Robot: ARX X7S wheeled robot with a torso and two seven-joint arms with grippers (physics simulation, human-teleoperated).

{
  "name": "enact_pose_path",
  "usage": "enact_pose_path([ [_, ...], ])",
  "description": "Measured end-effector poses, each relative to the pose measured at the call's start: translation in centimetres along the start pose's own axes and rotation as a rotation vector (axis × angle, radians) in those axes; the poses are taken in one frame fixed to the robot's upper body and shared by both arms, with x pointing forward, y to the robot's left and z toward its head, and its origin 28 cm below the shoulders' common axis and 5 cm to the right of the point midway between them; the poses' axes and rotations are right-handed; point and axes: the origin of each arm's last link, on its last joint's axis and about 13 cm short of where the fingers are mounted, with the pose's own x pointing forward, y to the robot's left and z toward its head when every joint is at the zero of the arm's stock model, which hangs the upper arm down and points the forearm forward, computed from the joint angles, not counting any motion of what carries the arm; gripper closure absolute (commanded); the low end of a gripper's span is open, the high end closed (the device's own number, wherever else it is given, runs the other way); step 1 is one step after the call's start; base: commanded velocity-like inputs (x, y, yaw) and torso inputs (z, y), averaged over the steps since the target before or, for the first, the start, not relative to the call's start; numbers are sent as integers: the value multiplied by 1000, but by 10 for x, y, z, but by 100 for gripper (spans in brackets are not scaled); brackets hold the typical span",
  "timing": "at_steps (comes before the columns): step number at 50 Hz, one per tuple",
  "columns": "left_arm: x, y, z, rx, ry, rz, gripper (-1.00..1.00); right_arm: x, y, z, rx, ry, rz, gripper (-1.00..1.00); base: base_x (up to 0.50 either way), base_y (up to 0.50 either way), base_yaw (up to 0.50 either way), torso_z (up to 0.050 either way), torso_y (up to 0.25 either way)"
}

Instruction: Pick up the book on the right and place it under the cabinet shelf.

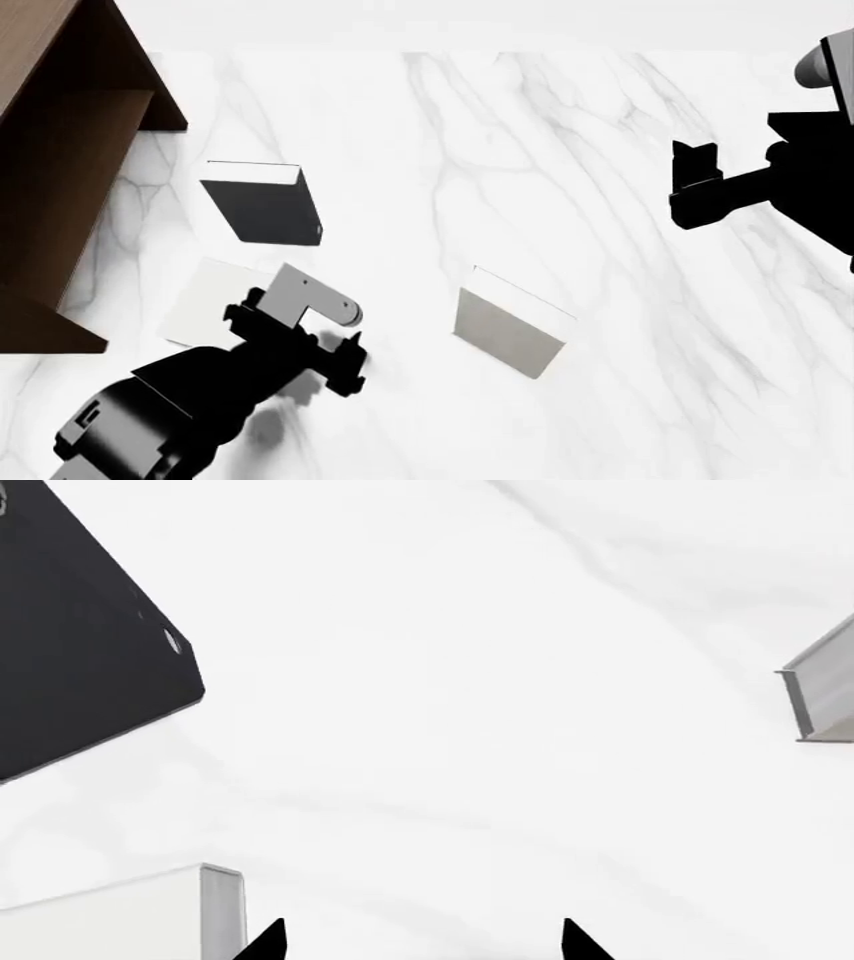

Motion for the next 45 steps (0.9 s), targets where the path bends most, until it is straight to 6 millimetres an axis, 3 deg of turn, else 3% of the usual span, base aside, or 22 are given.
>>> enact_pose_path([
  [45, 2, 40, -6, 21, 48, 150, -100, 0, -1, 1, -4, 4, -5, -100, 0, 1, 2, 0, -7],
])
